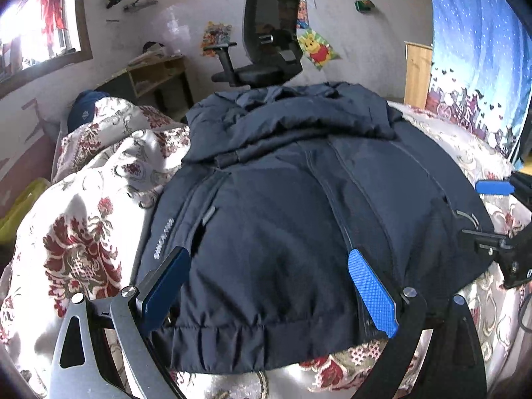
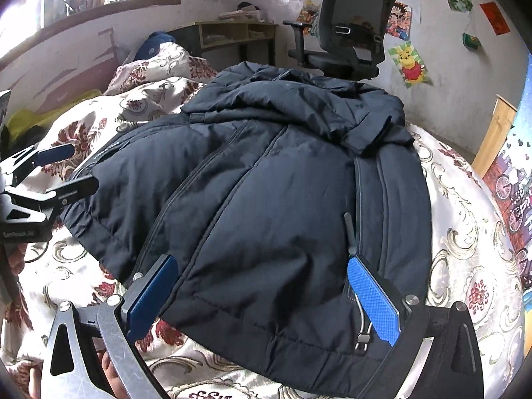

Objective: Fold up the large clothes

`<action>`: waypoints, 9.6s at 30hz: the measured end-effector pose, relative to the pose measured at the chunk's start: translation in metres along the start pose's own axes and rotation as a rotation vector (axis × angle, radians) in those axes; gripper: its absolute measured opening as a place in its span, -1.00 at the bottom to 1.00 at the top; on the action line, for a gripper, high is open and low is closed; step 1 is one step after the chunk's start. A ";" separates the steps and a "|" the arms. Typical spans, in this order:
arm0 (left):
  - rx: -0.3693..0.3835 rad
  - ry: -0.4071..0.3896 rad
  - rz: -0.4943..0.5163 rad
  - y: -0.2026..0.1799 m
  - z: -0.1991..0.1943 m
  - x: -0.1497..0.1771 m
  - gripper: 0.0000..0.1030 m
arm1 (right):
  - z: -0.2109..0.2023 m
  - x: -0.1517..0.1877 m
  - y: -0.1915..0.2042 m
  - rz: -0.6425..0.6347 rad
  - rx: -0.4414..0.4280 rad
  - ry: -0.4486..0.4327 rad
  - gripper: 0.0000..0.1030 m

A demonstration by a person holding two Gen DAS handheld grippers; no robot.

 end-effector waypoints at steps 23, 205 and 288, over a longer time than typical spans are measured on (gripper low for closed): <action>-0.019 0.158 0.087 0.009 0.012 0.049 0.82 | 0.038 0.043 0.028 -0.109 -0.090 0.242 1.00; 0.007 -0.183 0.008 0.025 0.029 -0.224 -0.89 | -0.019 -0.220 -0.110 -0.043 0.103 -0.326 -0.85; 0.144 -0.212 -0.067 0.040 0.107 -0.221 0.71 | 0.099 -0.210 -0.169 0.011 0.013 -0.302 0.96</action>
Point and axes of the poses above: each gripper's, at about its wrist camera, not at the fingertips, and z roughly the way its jaws point, y to its left, x to its underside, the point moved 5 cm from there along z, roughly the way its jaws point, and after that the axes turned 12 degrees about -z, right-handed, at the moved point
